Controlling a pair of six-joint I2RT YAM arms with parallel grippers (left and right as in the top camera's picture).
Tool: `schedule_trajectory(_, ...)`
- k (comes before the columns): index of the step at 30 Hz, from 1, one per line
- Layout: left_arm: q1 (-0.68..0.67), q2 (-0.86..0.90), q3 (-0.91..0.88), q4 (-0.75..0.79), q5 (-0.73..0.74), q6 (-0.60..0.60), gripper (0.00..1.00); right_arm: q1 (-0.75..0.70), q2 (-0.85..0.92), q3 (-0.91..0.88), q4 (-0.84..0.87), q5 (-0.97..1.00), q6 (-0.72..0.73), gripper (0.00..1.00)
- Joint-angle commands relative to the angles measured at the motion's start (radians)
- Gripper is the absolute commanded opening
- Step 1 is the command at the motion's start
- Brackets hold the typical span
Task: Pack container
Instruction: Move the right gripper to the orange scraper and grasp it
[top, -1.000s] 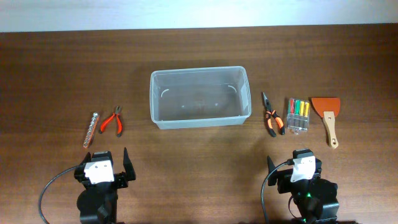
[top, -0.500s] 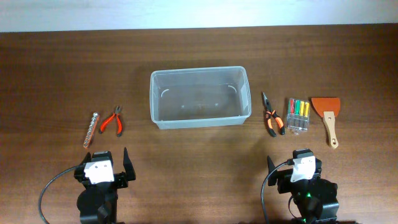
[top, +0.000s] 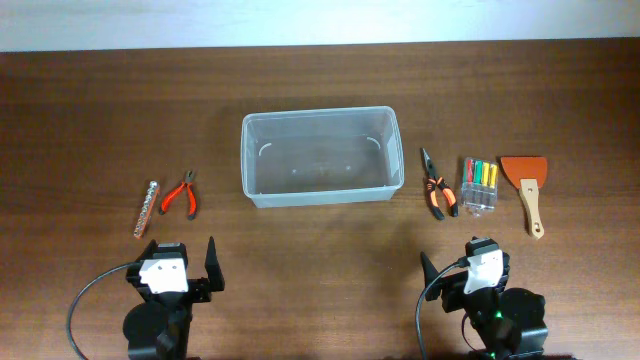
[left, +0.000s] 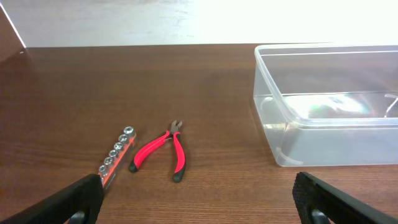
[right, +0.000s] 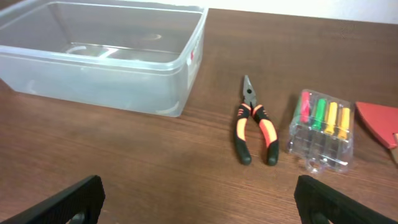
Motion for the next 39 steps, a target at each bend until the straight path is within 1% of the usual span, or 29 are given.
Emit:
schedule_trajectory(1, -0.004, 0.029, 0.082, 0.006, 0.005, -0.01, 0.99, -0.006, 0.064, 0.121, -0.015, -0.032, 0.062, 0.98)
schedule_trajectory(3, -0.004, 0.085, 0.121, 0.005, 0.005, -0.01, 0.99, -0.006, 0.13, 0.191, -0.032, -0.03, 0.061, 0.98)
schedule_trajectory(6, -0.004, 0.21, 0.199, -0.011, -0.022, -0.011, 0.99, -0.006, 0.289, 0.344, -0.098, -0.005, 0.061, 0.98)
schedule_trajectory(9, -0.004, 0.378, 0.312, -0.027, -0.024, -0.011, 0.99, -0.007, 0.466, 0.515, -0.2, 0.055, 0.056, 0.98)
schedule_trajectory(11, -0.004, 0.513, 0.417, -0.051, -0.024, -0.01, 0.99, -0.007, 0.589, 0.636, -0.259, 0.097, 0.041, 0.98)
schedule_trajectory(13, -0.004, 0.632, 0.522, -0.089, -0.024, -0.01, 0.99, -0.007, 0.706, 0.753, -0.309, 0.113, -0.016, 0.98)
schedule_trajectory(17, -0.004, 0.887, 0.758, -0.186, -0.024, -0.001, 0.99, -0.007, 0.924, 0.988, -0.388, 0.13, -0.175, 0.98)
schedule_trajectory(22, -0.004, 1.089, 0.945, -0.231, -0.02, 0.029, 0.99, -0.051, 1.121, 1.197, -0.447, 0.227, -0.263, 0.98)
schedule_trajectory(26, -0.004, 1.186, 1.006, -0.243, -0.02, 0.029, 0.99, -0.108, 1.213, 1.255, -0.465, 0.229, -0.258, 0.98)
schedule_trajectory(29, -0.004, 1.223, 1.007, -0.245, -0.021, 0.029, 0.99, -0.113, 1.241, 1.254, -0.537, 0.22, -0.253, 0.98)
schedule_trajectory(33, -0.004, 1.263, 1.007, -0.245, -0.021, 0.029, 0.99, -0.127, 1.273, 1.252, -0.534, 0.261, -0.243, 0.98)
schedule_trajectory(35, -0.004, 1.28, 1.007, -0.246, -0.021, 0.029, 0.99, -0.162, 1.301, 1.252, -0.518, 0.322, -0.244, 0.98)
schedule_trajectory(36, -0.004, 1.295, 1.007, -0.249, -0.021, 0.029, 0.99, -0.209, 1.336, 1.251, -0.495, 0.348, -0.244, 0.98)
schedule_trajectory(39, -0.004, 1.311, 1.006, -0.249, -0.021, 0.029, 0.99, -0.294, 1.407, 1.251, -0.476, 0.341, -0.243, 0.98)
